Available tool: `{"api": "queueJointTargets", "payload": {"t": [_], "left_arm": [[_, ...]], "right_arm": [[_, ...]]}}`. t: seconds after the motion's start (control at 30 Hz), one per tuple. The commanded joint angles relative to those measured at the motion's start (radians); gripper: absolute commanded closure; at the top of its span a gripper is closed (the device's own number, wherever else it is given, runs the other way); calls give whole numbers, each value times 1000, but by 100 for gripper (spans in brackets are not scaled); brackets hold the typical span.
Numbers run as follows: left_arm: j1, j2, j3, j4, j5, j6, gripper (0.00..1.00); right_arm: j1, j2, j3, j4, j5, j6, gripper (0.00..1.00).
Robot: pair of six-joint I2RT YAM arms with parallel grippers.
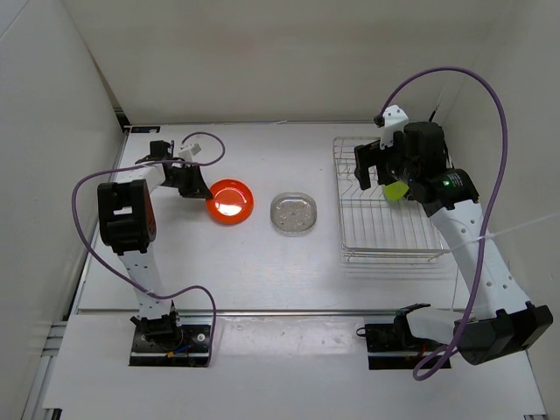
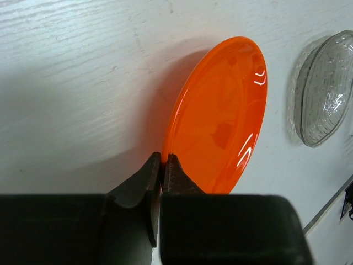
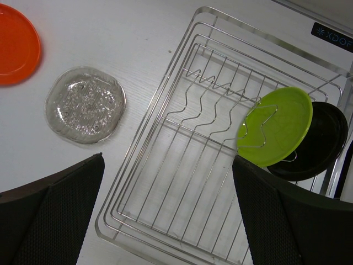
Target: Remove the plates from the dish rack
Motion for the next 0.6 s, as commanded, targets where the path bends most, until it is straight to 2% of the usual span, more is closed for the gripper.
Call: {"api": "queueJointTargets", "payload": {"t": [0.0, 0.23, 0.43, 0.47, 0.57], "left_arm": [[6, -10, -12, 39, 55, 2, 85], [6, 22, -30, 39, 55, -7, 69], [6, -35, -63, 49, 55, -7, 39], [6, -56, -63, 38, 41, -7, 29], [6, -107, -92, 38, 21, -7, 15]], "right_arm": [[2, -17, 0, 10, -3, -7, 0], [2, -27, 0, 10, 7, -7, 0], [2, -27, -9, 10, 7, -17, 0], [2, -27, -18, 21, 30, -17, 0], [2, -27, -43, 36, 49, -7, 0]]}}
